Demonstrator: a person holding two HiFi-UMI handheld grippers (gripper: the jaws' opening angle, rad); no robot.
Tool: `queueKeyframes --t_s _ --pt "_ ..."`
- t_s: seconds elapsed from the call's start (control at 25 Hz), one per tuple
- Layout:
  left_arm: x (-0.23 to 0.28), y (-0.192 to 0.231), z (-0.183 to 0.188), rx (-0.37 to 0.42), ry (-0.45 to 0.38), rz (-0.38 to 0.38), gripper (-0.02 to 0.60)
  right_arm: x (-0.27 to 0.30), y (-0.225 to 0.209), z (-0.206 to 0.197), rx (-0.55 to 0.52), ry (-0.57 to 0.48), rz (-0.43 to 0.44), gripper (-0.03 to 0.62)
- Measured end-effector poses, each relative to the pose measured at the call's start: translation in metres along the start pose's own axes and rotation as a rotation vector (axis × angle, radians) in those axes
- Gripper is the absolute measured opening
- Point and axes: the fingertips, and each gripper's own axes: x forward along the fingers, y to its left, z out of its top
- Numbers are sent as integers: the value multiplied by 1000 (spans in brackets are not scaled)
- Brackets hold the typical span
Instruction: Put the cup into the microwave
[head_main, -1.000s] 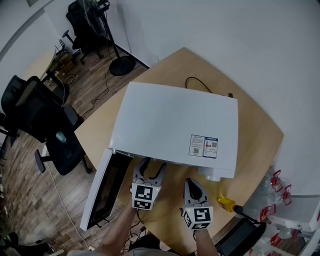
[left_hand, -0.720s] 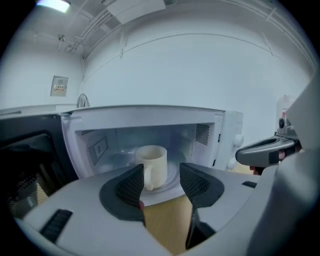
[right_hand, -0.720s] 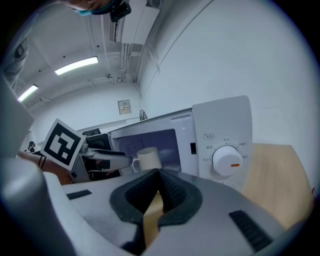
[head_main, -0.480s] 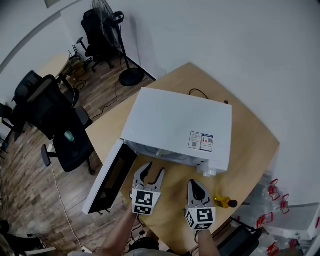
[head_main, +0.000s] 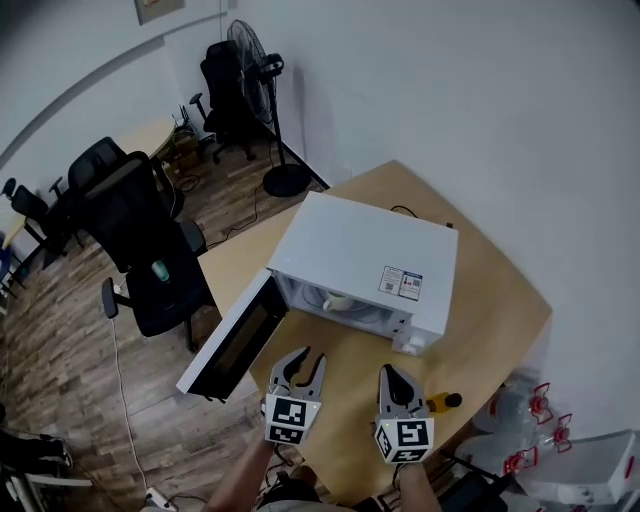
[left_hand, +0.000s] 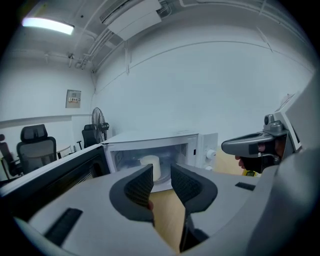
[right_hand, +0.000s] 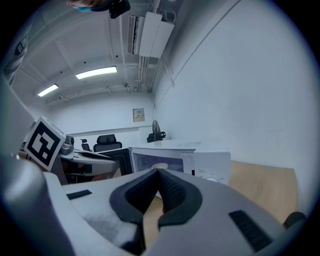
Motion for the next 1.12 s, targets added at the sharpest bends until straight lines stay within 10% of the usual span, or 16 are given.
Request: queueKeyframes --t_s 1.12 --pt "-161 -78 -8 -51 -77 147 37 -130 32 4 -80 -59 148 17"
